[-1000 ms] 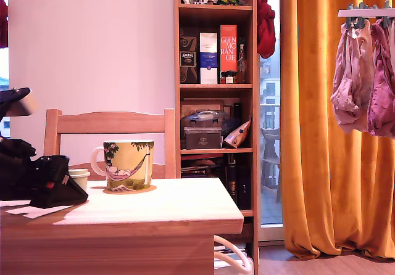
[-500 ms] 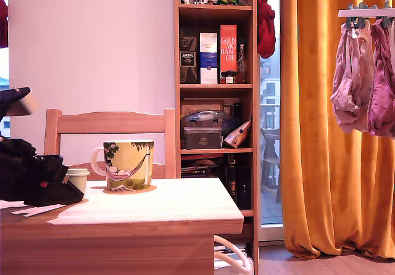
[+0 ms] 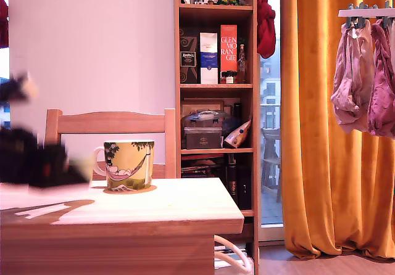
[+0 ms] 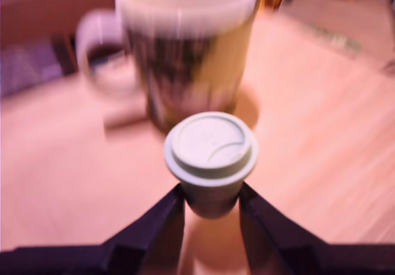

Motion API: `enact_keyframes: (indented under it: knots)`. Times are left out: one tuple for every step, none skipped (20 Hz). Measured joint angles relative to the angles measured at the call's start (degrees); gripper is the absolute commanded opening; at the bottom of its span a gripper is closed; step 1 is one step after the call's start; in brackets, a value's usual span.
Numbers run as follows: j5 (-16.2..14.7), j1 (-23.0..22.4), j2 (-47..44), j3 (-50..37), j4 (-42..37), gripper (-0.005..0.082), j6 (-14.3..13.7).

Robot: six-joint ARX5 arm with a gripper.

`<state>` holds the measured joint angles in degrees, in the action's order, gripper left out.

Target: Pick up the coffee capsules on the table and drop them inside the coffee cup

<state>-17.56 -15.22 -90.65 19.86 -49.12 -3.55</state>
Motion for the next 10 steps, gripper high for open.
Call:
enact_keyframes:
  knots:
    - [-0.07, 0.00, 2.32, 0.13, 0.55, 0.0157, 0.07]
    - [-0.44, 0.00, 4.26, 0.31, 1.38, 0.0157, 0.37]
    - [-0.90, 0.02, 5.55, 0.63, 2.47, 0.0157, 0.55]
    - [-1.51, -0.02, 6.14, 1.51, 4.04, 0.0157, 0.55]
    - [-1.70, -0.20, 6.19, 2.82, 5.95, 0.0157, 0.79]
    - [-1.75, -0.52, 6.19, 4.33, 7.89, 0.0157, 0.85]
    - [-1.81, -0.96, 6.19, 5.99, 9.66, 0.0157, 0.85]
    - [-1.86, -1.51, 6.19, 7.63, 10.86, 0.0157, 0.83]
    - [-1.88, -2.10, 6.19, 9.22, 12.59, 0.0157, 0.83]
    - [-1.88, -2.51, 6.19, 10.64, 14.10, 0.0157, 0.83]
